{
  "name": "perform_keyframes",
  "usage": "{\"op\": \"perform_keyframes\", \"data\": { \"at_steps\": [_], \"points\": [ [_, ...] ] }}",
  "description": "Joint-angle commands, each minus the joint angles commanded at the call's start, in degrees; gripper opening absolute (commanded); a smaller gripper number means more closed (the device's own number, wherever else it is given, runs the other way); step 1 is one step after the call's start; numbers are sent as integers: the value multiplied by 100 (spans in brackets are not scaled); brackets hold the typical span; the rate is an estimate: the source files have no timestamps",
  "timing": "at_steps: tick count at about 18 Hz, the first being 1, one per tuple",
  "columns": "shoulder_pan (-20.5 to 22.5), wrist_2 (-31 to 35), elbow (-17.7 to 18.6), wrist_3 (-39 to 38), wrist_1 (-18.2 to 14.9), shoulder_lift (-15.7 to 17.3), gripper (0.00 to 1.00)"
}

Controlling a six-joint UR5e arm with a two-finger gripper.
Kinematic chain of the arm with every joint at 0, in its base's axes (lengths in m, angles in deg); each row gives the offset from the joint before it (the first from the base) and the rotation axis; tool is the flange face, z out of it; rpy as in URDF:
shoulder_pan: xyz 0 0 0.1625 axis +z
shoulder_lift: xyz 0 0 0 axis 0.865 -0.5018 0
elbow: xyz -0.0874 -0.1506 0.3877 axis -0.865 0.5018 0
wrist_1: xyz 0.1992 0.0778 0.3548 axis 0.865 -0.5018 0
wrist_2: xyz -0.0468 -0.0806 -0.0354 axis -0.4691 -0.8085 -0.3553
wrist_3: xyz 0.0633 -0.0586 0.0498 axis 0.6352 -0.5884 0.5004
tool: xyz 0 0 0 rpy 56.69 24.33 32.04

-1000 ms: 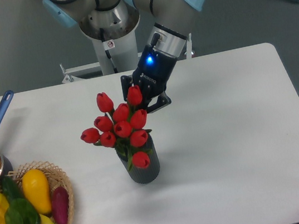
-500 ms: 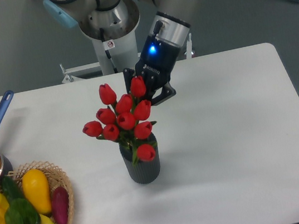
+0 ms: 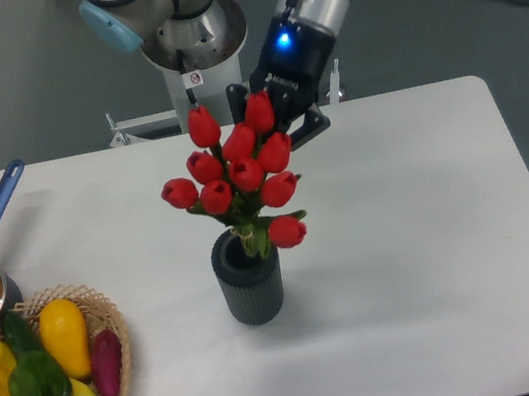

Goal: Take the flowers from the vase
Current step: 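Lift the gripped tulips upward, drawing the stems out of the vase, then carry the tulip bunch up and away from the grey vase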

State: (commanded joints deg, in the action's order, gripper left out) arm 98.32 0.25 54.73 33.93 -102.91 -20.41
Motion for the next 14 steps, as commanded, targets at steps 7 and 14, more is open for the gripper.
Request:
{"op": "perform_keyframes", "data": {
  "at_steps": [7, 14],
  "points": [
    [307, -414, -263, -659, 0, 115, 0],
    [1036, -317, -440, -836, 18, 71, 0]
  ]
}}
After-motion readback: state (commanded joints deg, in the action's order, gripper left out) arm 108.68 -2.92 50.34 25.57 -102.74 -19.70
